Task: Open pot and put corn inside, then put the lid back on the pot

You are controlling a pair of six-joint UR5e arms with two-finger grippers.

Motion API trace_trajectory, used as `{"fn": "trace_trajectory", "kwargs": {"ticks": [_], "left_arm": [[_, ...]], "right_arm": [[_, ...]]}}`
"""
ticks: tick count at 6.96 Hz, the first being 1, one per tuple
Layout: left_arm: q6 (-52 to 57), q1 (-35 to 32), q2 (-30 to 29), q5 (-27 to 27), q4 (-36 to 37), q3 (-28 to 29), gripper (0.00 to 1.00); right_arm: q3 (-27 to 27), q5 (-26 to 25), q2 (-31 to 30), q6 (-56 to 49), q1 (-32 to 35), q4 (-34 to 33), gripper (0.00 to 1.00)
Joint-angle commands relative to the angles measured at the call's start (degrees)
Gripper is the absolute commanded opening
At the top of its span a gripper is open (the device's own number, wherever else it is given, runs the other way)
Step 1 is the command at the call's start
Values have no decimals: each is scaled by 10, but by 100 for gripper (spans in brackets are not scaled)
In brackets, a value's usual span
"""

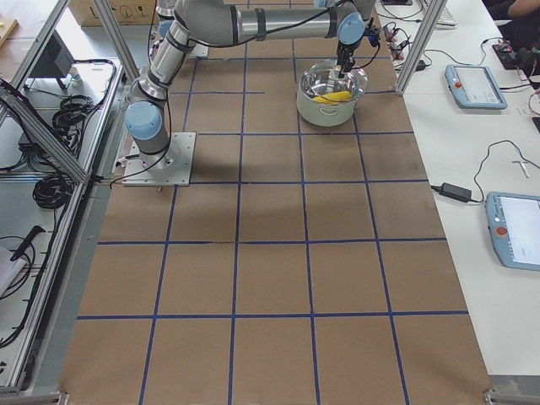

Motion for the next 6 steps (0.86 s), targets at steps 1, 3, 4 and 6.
{"fn": "trace_trajectory", "kwargs": {"ticks": [1, 3, 4, 6], "left_arm": [[0, 0, 0, 0, 1, 0, 100], [0, 0, 1, 0, 0, -1, 100], [0, 0, 1, 0, 0, -1, 100], [0, 0, -2, 0, 4, -1, 100]], "right_arm": [[-1, -1, 7, 2, 3, 3, 25], [0, -2, 9, 1, 3, 9, 25], [-1, -3, 6, 1, 3, 11, 25], [-1, -2, -1, 1, 3, 21, 25]]}}
